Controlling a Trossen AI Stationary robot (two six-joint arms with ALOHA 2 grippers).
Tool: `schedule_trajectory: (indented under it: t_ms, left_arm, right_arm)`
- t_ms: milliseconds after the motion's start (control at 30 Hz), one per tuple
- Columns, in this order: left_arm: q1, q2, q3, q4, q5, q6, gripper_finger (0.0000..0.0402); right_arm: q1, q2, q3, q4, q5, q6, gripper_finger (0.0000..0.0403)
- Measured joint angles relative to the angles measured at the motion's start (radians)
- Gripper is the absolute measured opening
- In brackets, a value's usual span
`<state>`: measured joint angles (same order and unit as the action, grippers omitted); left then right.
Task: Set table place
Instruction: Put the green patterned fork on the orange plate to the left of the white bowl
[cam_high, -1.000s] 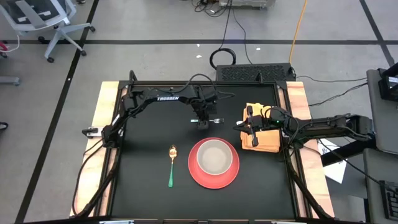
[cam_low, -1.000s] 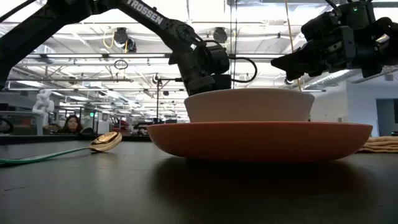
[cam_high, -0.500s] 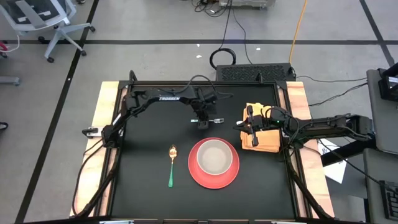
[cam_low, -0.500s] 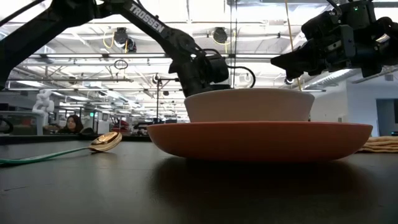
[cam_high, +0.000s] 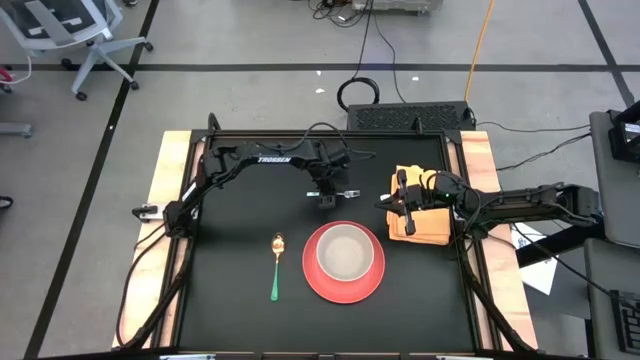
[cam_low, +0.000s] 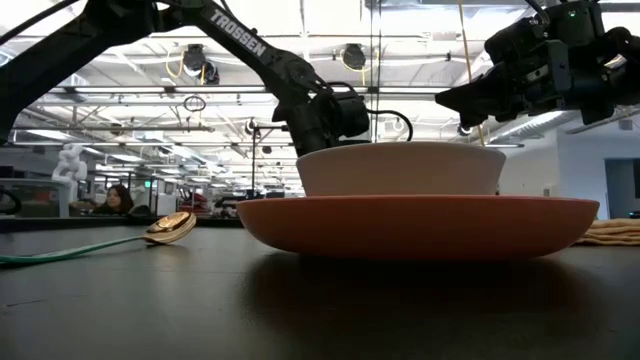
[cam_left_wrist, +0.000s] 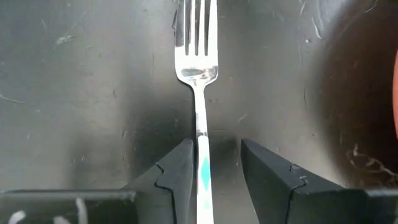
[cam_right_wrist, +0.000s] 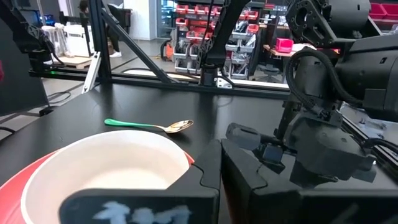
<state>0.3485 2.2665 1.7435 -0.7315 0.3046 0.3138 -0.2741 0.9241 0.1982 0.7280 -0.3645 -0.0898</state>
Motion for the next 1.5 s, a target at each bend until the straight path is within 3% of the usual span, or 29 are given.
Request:
schedule_trajectory:
  t_ms: [233, 567, 1067, 1500]
  left_arm:
    - [0.0, 0.0, 0.0, 0.0, 0.0, -0.002, 0.0126]
    - [0.0, 0.0, 0.001, 0.0, 0.0, -0.002, 0.0012]
    - [0.0, -0.015, 0.003, -0.021, -0.026, -0.019, 0.0016]
    - [0.001, -0.02, 0.148, -0.156, -0.105, -0.012, 0.0008]
  right_arm:
    - [0.0, 0.0, 0.0, 0.0, 0.0, 0.0, 0.0]
    - [0.0, 0.0, 0.0, 0.0, 0.0, 0.0, 0.0]
    - [0.0, 0.0, 0.0, 0.0, 0.0, 0.0, 0.0]
    - [0.0, 0.0, 0.0, 0.0, 0.0, 0.001, 0.0]
